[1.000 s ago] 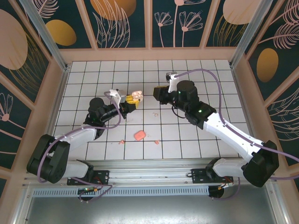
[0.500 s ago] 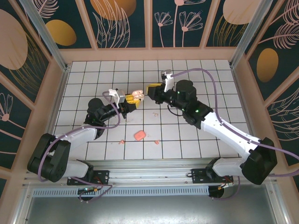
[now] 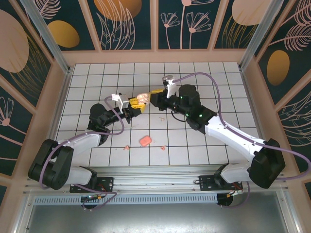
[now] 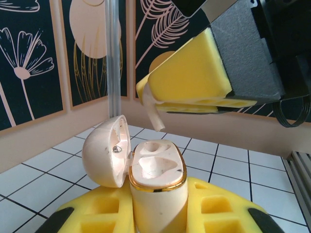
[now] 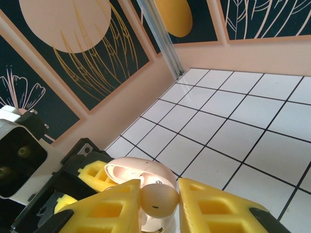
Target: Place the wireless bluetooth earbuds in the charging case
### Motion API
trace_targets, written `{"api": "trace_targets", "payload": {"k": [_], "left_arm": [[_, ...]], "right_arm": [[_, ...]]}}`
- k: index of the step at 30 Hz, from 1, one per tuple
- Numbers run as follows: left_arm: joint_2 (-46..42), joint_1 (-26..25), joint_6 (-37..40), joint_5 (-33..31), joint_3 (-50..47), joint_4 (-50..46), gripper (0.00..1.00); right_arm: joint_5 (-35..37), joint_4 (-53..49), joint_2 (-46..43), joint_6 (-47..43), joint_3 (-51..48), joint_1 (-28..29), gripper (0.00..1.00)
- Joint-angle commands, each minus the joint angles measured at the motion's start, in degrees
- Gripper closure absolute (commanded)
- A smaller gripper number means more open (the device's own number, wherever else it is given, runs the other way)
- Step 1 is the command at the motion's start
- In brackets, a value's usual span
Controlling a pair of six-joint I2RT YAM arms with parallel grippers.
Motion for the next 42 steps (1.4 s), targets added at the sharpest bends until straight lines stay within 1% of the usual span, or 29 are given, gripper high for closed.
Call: {"api": "trace_targets", "payload": {"k": [1,14,19,27,42], "left_arm": [[-1.62,-0.31,1.20,0.17,-0.45,2.94,0.84],[-2.14,-0.31,1.06,-0.36,-0.11,2.57,0.84],[-2.33,-0.30,0.97,-0.39,0.08,2.57,0.84],[-2.72,-0.30,0.83,-0.89,0.14,2.74,0.84],[-3.77,-0.28,1.06,-1.32,0.17,2.39,0.84]], "right_arm": [[-1.05,3.81,0.75,-0.76,-0.23,0.81,0.76],[-1.49,3.14,1.34,-1.04,0.00,1.34,0.76],[-1.53,1.33,1.77,-1.75,0.38,1.43,0.76],[-3.47,-0.62,2.02,-2.29,0.97,1.56,0.76],[-4.17,-3.20,1.32,-3.31,0.99,1.71,0.76]]}}
